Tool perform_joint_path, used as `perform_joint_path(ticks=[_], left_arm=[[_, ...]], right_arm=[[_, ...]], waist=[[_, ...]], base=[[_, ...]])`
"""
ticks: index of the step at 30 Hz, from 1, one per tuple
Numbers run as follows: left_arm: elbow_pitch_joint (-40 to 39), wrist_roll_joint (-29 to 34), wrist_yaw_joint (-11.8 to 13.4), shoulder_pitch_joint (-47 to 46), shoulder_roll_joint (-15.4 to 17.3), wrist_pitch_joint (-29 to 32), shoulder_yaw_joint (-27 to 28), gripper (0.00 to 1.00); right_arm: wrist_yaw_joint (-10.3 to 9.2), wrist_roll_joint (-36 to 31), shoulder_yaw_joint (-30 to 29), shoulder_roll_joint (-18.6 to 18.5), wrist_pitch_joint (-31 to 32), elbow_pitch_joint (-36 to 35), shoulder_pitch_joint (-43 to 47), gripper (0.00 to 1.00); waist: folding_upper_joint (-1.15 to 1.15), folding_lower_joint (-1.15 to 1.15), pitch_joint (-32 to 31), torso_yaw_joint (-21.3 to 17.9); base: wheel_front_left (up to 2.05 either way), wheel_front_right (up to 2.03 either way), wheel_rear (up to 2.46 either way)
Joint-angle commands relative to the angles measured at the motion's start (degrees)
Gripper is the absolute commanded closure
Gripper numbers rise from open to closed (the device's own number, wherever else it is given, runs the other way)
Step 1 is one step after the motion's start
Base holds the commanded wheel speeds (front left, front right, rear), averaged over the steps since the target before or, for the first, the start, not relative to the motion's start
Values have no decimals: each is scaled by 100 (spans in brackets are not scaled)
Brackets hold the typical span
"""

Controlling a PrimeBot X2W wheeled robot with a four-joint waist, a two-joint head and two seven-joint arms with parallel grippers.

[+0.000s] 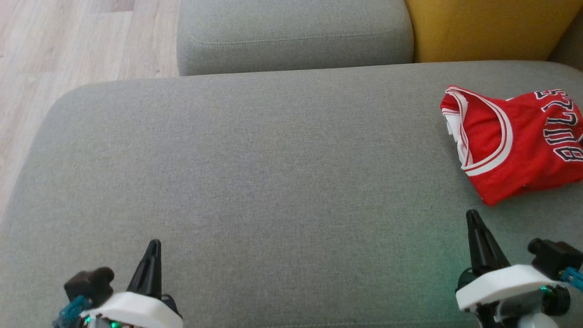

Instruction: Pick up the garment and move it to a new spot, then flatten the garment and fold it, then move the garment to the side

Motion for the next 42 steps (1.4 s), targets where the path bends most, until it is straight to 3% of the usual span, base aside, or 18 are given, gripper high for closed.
perform_joint_path(ticks=[1, 42], left_arm=[[-142, -159, -38, -296, 19, 38, 160, 100], [87, -2669, -510, -691, -270, 632, 828, 100]], right_arm=[[-1, 192, -8, -85, 3, -160, -294, 100], [-2, 3020, -144, -143, 154, 180, -636, 100]], waist=[[0, 0, 1, -2], [0, 0, 51, -57]], base=[[0, 0, 0], [0, 0, 0]])
